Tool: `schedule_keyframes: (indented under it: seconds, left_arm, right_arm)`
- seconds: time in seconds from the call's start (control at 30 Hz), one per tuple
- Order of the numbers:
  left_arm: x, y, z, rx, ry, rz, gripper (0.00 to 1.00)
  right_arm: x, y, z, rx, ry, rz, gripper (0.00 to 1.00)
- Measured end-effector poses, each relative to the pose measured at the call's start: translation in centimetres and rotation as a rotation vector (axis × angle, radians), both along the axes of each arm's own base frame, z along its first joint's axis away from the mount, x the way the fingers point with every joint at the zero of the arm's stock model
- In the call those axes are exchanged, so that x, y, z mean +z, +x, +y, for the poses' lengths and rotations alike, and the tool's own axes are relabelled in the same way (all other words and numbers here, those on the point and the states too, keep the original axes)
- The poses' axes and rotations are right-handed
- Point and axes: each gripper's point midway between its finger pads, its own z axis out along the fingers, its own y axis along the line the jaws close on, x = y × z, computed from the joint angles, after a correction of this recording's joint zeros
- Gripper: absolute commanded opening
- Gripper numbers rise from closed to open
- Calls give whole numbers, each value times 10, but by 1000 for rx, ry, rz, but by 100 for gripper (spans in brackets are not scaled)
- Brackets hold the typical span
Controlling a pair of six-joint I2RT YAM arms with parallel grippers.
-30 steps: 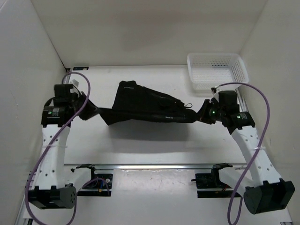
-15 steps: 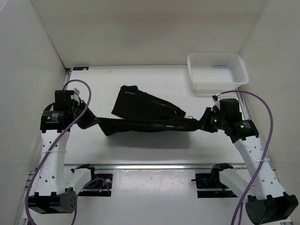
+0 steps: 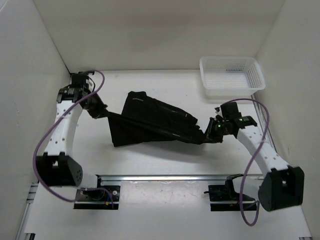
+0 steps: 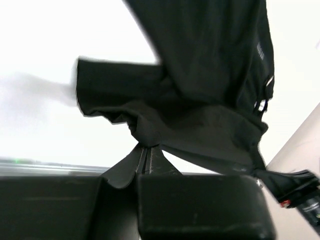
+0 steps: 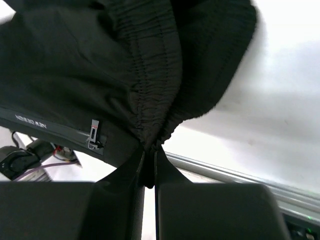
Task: Fold and stack the shorts
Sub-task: Flatten the shorts out
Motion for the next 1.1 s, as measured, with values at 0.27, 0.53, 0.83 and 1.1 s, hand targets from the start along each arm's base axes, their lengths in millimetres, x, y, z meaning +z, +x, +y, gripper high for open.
schedule_keyframes:
  seconds: [0.27, 0.53, 0.83, 1.1]
  left_arm:
    - [-2, 101, -4, -23, 9, -5, 10]
    - [38, 173, -9, -53, 12, -144, 10]
    - [181, 225, 34, 17, -55, -609, 10]
    - [209, 147, 29, -17, -31, -685, 10]
  right_arm:
    - [-2, 49, 18, 29, -4, 4, 0]
    - [63, 114, 18, 1, -41, -197, 0]
    - [227, 264, 41, 6, 56, -652, 0]
    - [194, 200, 44, 64, 73, -610, 0]
